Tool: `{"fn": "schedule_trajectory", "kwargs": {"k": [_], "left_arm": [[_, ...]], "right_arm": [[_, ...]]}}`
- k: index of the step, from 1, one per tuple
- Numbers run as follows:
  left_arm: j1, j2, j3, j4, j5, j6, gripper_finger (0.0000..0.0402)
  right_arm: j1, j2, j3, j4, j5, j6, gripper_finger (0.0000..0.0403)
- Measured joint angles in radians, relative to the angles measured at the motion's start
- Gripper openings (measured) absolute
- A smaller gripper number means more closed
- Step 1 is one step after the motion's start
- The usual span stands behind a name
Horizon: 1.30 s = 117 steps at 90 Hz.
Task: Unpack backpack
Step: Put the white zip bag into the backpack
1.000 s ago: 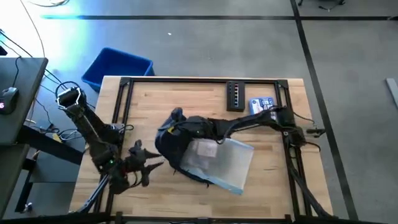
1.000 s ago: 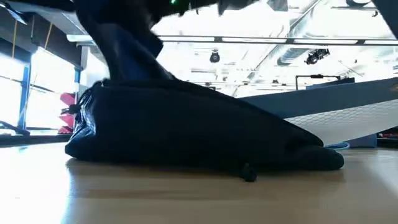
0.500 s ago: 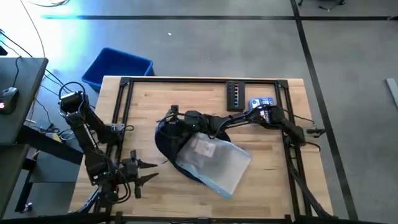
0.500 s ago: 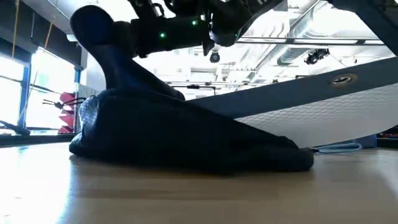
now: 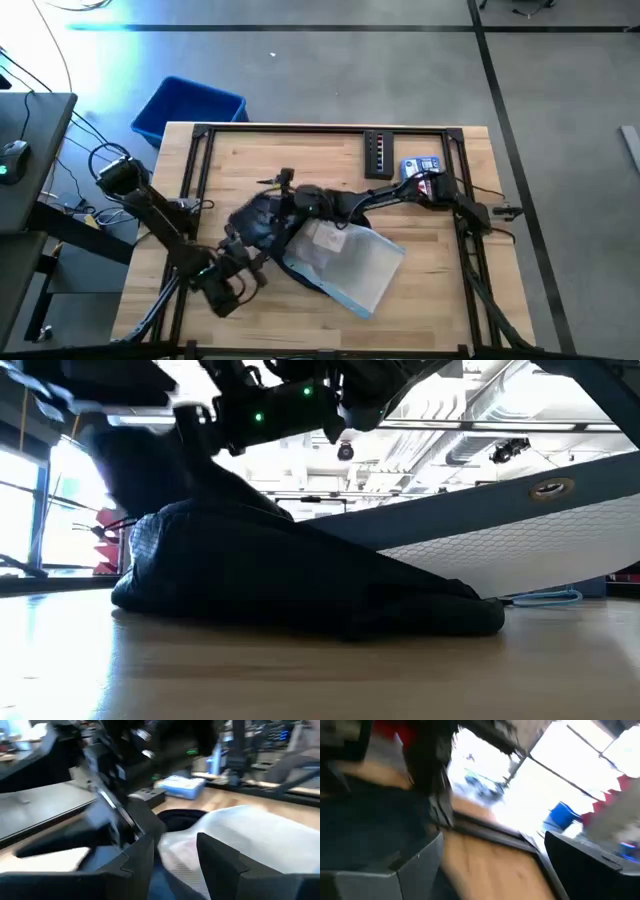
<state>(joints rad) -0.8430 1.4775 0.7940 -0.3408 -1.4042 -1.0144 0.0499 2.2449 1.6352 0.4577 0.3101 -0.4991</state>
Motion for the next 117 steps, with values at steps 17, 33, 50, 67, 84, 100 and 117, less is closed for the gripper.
{"fn": "schedule_trajectory", "kwargs": {"k": [17, 33, 50, 67, 84, 100, 117], "left_arm": [[0.054, -0.001, 0.000, -0.138, 0.105, -0.130, 0.0129], [0.046, -0.001, 0.000, -0.211, 0.140, -0.219, 0.0129], [0.045, 0.000, -0.019, -0.232, 0.145, -0.262, 0.0129], [0.054, 0.007, -0.052, -0.233, 0.176, -0.312, 0.0129], [0.058, 0.007, -0.080, -0.186, 0.186, -0.336, 0.0129], [0.057, 0.007, -0.082, -0.150, 0.198, -0.307, 0.0129], [0.057, 0.007, -0.082, -0.093, 0.200, -0.256, 0.0129]], "right_arm": [[0.056, -0.088, 0.000, -0.173, 0.209, -0.125, 0.0317], [0.101, -0.261, 0.000, -0.535, 0.226, -0.099, 0.0294], [0.138, -0.454, 0.002, -0.915, -0.104, 0.035, 0.0280], [0.170, -0.466, -0.004, -1.244, -0.230, 0.411, 0.0279], [0.273, -0.457, -0.118, -1.219, -0.178, 0.646, 0.0279], [0.301, -0.457, -0.270, -1.147, -0.078, 0.816, 0.0280], [0.269, -0.457, -0.426, -1.118, -0.073, 0.915, 0.0309]]}}
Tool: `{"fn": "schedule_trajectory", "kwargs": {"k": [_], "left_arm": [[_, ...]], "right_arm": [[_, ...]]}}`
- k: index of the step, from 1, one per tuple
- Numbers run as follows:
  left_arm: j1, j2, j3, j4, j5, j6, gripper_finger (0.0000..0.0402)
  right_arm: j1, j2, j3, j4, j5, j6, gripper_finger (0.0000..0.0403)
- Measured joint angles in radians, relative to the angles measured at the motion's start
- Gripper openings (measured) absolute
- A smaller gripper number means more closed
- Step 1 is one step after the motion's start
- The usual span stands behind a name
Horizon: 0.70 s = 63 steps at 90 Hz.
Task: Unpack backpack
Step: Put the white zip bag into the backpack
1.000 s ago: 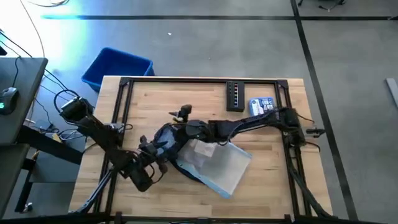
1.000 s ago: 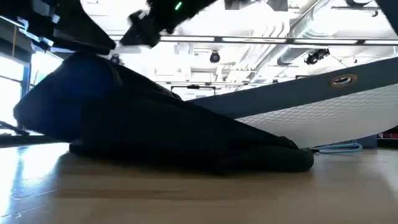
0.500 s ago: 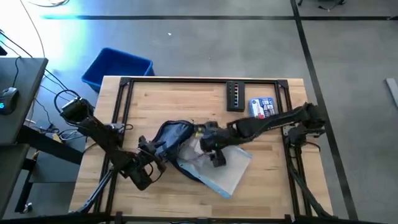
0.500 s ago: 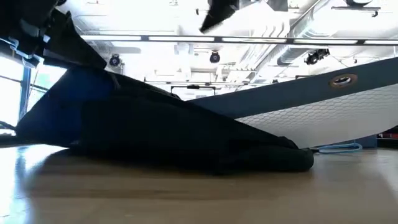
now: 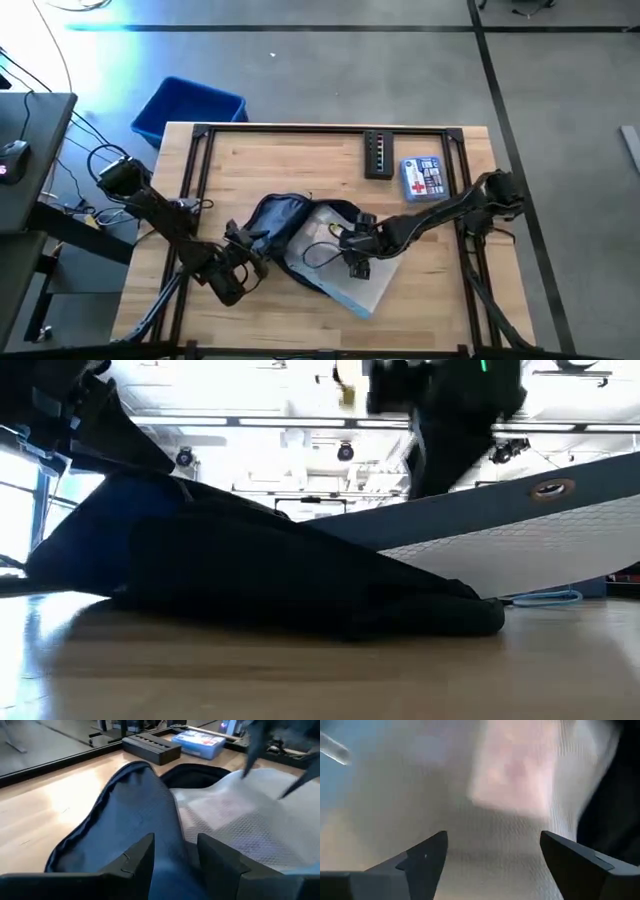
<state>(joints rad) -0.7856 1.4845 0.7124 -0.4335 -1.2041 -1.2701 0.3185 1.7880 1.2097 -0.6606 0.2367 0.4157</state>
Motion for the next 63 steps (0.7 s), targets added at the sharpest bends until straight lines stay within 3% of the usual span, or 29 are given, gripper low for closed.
{"fn": "schedule_trajectory", "kwargs": {"k": [20, 31, 41, 63], "left_arm": [[0.001, 0.000, 0.000, 0.002, 0.001, 0.000, 0.0129], [0.002, 0.000, 0.000, 0.007, 0.009, 0.000, 0.0129], [0.009, 0.009, 0.000, 0.008, 0.025, -0.001, 0.0129], [0.053, 0.060, 0.000, 0.040, 0.116, -0.009, 0.0129]], "right_arm": [[-0.054, -0.004, -0.145, 0.168, -0.023, 0.053, 0.0362], [-0.064, -0.005, -0.198, 0.282, -0.001, 0.057, 0.0368], [-0.062, -0.005, -0.231, 0.336, 0.071, 0.084, 0.0349], [-0.065, 0.011, -0.240, 0.338, 0.102, 0.129, 0.0264]]}}
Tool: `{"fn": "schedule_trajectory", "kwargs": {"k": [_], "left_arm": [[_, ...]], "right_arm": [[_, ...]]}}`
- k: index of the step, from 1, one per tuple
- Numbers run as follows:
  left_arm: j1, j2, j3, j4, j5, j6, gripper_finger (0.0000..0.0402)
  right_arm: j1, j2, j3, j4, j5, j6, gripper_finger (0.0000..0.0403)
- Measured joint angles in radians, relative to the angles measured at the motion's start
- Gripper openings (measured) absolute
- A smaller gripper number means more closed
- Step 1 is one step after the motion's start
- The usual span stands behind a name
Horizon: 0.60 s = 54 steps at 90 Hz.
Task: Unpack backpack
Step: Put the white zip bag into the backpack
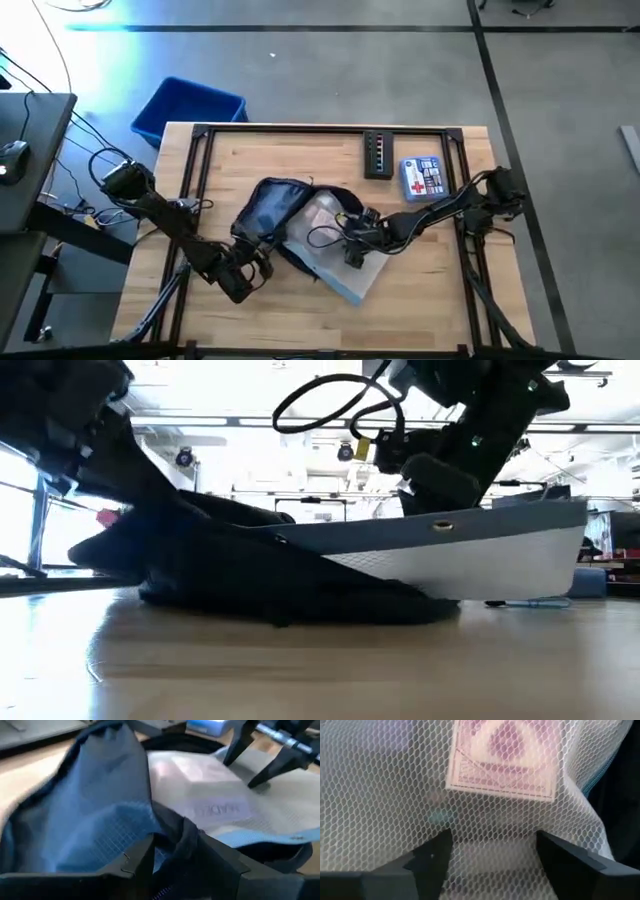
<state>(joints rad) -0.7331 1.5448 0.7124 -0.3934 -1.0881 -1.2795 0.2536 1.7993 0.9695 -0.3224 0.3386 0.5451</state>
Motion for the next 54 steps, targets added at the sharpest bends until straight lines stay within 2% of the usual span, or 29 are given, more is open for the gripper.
{"fn": "schedule_trajectory", "kwargs": {"k": [16, 35, 39, 54], "left_arm": [[0.013, 0.017, 0.000, 0.028, 0.035, 0.000, 0.0129], [0.000, 0.004, 0.007, 0.019, 0.031, 0.031, 0.0129], [-0.006, -0.005, 0.014, 0.017, 0.030, 0.045, 0.0129], [-0.015, -0.045, 0.046, 0.016, 0.008, 0.139, 0.0129]], "right_arm": [[0.000, 0.042, 0.003, 0.009, 0.003, 0.008, 0.0173], [0.005, 0.056, 0.005, -0.004, -0.013, -0.030, 0.0024], [0.010, 0.056, 0.017, -0.022, -0.007, -0.054, 0.0011], [0.018, 0.058, 0.123, -0.185, 0.000, -0.097, 0.0001]]}}
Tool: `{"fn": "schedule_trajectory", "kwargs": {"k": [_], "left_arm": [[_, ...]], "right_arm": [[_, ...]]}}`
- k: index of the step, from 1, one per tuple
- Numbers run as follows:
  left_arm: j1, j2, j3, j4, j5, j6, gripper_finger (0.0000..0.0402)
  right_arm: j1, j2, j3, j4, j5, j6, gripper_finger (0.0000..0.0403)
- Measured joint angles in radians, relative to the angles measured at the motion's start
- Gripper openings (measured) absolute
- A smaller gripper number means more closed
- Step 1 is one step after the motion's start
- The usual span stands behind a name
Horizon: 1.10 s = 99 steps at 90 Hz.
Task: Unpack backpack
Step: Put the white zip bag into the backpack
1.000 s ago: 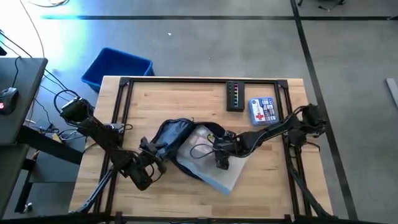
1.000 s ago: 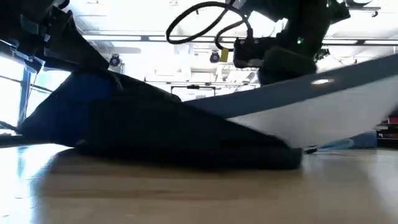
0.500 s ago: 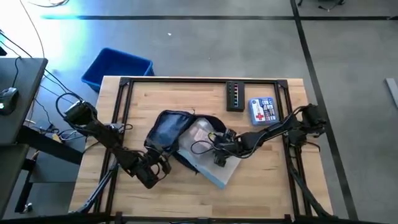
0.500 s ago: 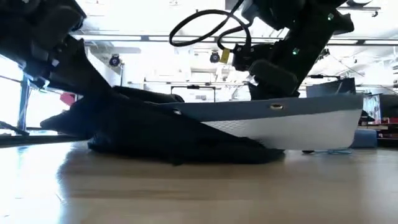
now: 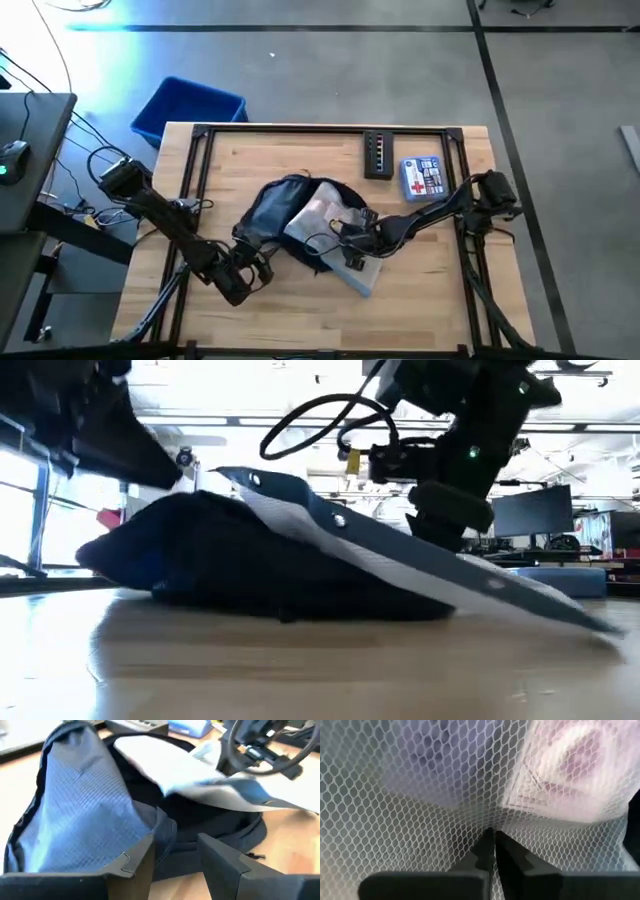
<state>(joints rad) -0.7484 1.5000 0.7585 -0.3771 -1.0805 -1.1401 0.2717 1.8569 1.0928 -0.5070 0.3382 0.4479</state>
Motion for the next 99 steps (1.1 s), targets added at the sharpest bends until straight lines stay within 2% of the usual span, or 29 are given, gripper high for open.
{"fn": "schedule_trajectory", "kwargs": {"k": [19, 33, 48, 57, 67, 85, 92, 99], "left_arm": [[-0.001, -0.025, 0.051, -0.004, -0.012, 0.128, 0.0129], [-0.001, -0.028, 0.058, -0.013, -0.021, 0.147, 0.0129], [-0.011, -0.028, 0.058, -0.099, -0.020, 0.070, 0.0129], [-0.013, -0.028, 0.055, -0.181, -0.013, -0.027, 0.0129], [-0.011, -0.028, 0.022, -0.199, 0.048, -0.088, 0.0129], [0.053, -0.028, -0.080, -0.174, 0.067, -0.128, 0.0134], [0.087, -0.028, -0.100, -0.136, 0.067, -0.061, 0.0145], [0.122, -0.028, -0.117, -0.032, 0.066, 0.092, 0.0162]], "right_arm": [[0.006, 0.000, 0.172, -0.182, 0.060, -0.071, 0.0000], [0.009, 0.000, 0.279, -0.250, 0.076, -0.171, 0.0000], [0.063, -0.002, 0.399, -0.428, 0.139, -0.231, 0.0000], [0.100, -0.011, 0.415, -0.496, 0.099, -0.221, 0.0000], [0.140, -0.011, 0.393, -0.463, 0.024, -0.270, 0.0000], [0.158, -0.009, 0.364, -0.289, 0.021, -0.322, 0.0000], [0.151, -0.009, 0.364, -0.258, 0.021, -0.334, 0.0000], [0.145, -0.009, 0.364, -0.251, 0.021, -0.334, 0.0000]]}}
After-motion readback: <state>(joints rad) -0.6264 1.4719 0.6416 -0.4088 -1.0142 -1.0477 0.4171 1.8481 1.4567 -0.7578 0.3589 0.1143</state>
